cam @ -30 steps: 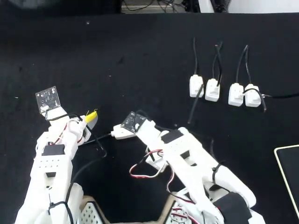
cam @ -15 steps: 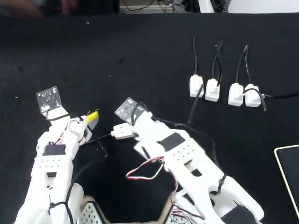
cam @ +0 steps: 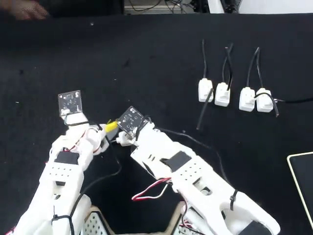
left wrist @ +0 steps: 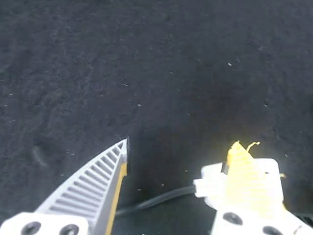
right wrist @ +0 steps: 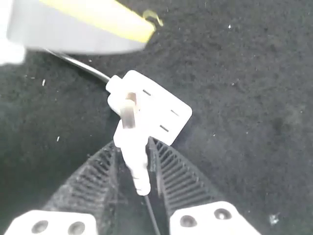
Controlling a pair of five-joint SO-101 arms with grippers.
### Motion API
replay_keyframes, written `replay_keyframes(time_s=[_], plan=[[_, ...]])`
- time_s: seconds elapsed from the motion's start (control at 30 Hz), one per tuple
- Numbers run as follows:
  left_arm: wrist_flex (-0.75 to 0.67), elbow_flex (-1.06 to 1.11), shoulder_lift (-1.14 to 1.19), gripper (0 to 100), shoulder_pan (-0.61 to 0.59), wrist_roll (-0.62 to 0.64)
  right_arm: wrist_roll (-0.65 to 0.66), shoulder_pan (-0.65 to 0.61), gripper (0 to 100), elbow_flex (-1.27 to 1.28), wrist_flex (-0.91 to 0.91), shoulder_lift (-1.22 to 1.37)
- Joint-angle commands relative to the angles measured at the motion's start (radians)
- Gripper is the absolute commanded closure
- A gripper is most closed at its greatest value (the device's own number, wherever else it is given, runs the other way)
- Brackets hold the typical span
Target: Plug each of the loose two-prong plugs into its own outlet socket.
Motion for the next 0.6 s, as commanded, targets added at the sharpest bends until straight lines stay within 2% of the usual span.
replay_keyframes(time_s=[0.0,0.1,0.23,0.57], plan=[[-0.009,-0.008,-0.02,68,0.051,0.005,-0.003,-0.011,98.8,0.002,-0.038,-0.027],[-0.009,-0.007,-0.02,68,0.076,0.005,-0.003,-0.029,98.8,-0.002,-0.038,0.001],[-0.009,-0.007,-0.02,68,0.074,0.005,-0.002,-0.114,98.8,-0.004,-0.04,0.031],[-0.009,-0.007,-0.02,68,0.076,0.005,-0.009,-0.117,98.8,-0.002,-0.095,0.035]])
